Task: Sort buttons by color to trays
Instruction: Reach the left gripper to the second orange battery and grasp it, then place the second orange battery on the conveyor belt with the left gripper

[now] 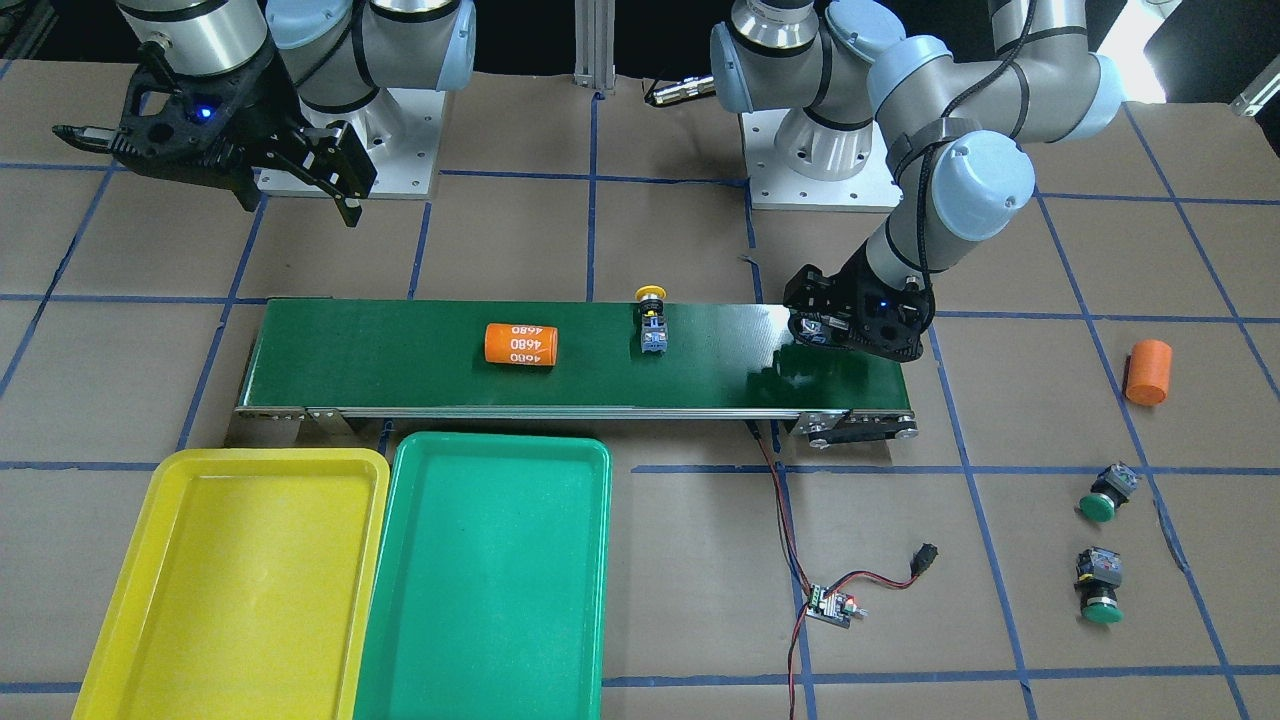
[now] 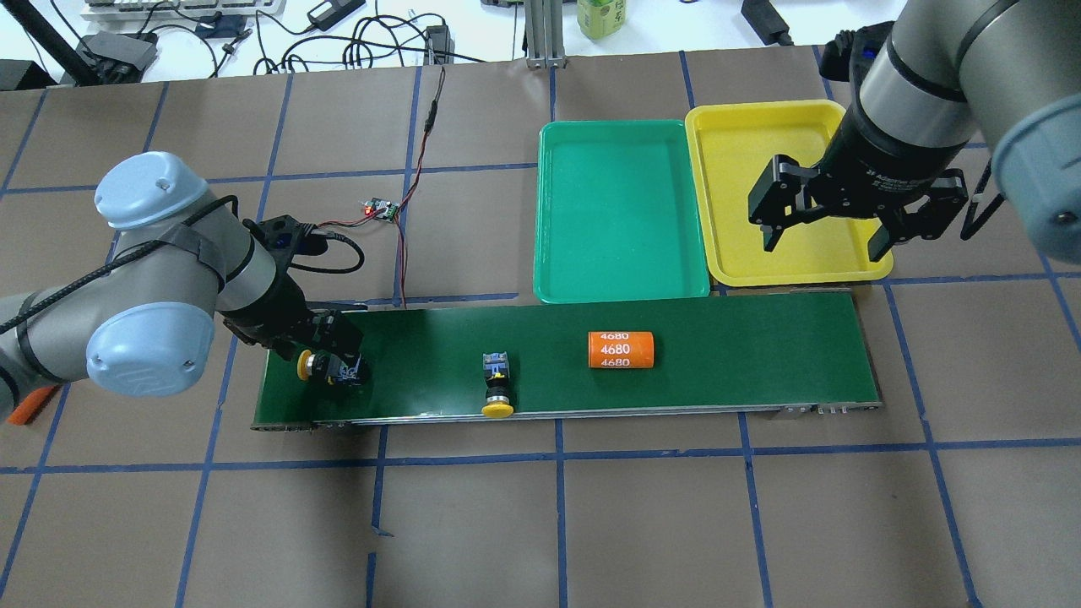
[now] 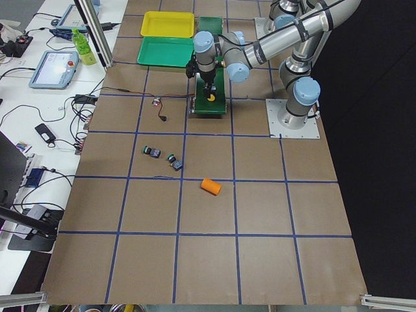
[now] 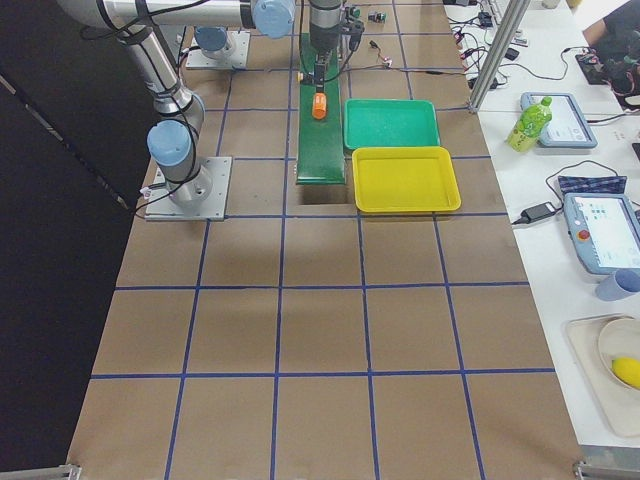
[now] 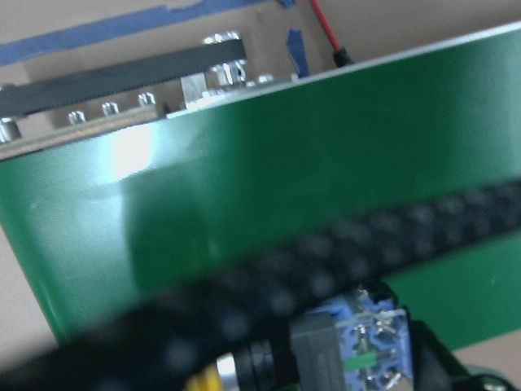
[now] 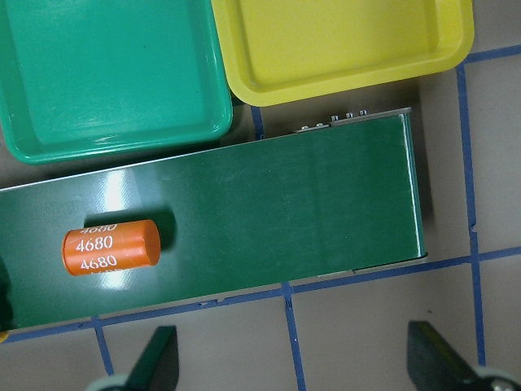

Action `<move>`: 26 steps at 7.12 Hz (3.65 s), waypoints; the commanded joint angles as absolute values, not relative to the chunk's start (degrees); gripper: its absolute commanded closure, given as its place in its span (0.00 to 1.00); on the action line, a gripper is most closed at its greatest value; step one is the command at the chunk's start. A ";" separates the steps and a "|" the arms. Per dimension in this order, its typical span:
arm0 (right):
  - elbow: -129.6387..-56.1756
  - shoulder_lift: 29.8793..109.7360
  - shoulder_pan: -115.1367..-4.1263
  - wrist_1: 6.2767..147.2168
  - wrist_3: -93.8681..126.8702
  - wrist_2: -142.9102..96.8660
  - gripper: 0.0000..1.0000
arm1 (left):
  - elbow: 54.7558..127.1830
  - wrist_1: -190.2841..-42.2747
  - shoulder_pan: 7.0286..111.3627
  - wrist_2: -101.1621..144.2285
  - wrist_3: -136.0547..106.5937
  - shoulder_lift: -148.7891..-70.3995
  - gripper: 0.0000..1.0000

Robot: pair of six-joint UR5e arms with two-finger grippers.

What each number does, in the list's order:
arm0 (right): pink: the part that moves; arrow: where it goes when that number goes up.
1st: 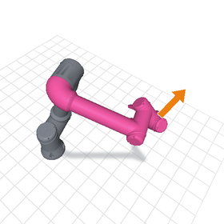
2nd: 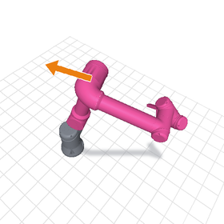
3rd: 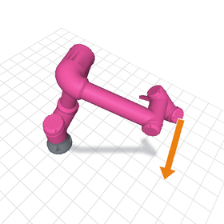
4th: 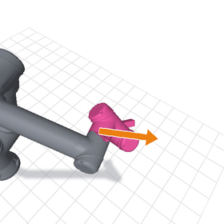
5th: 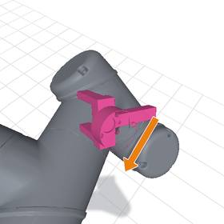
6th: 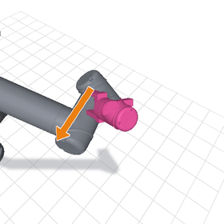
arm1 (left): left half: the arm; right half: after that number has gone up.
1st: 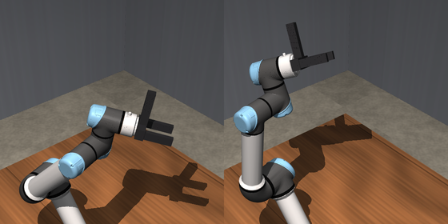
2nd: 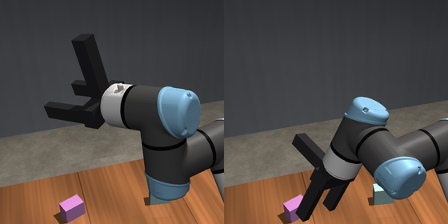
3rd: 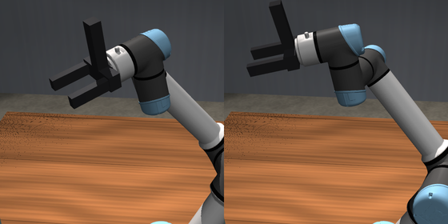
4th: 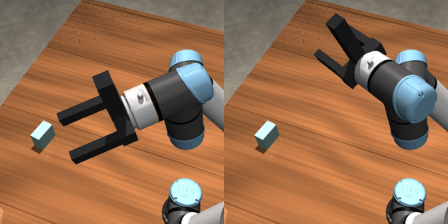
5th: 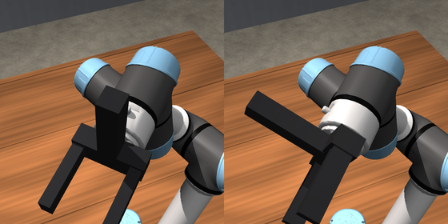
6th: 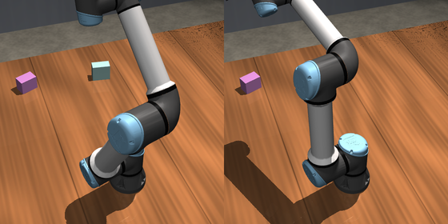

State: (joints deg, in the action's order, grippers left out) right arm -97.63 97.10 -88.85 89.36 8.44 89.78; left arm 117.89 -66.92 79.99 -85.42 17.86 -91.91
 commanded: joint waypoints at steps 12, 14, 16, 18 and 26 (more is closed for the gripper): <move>-97.65 97.12 -88.86 89.47 8.44 89.65 0.00 | 107.92 -48.60 35.24 -93.52 73.83 -111.97 0.00; -97.65 97.12 -88.86 89.47 8.44 89.74 0.00 | 109.25 -48.52 35.33 -93.43 73.13 -113.81 0.00; -97.73 97.03 -88.86 89.38 8.52 89.74 0.00 | 108.90 -48.43 35.33 -93.34 74.09 -115.04 0.60; -99.05 97.12 -88.86 89.39 8.70 89.91 0.00 | 107.41 -46.24 35.51 -93.69 74.88 -114.27 1.00; -100.02 96.77 -88.86 89.47 8.70 89.74 0.00 | 120.21 -68.03 70.01 -89.12 75.06 -87.99 1.00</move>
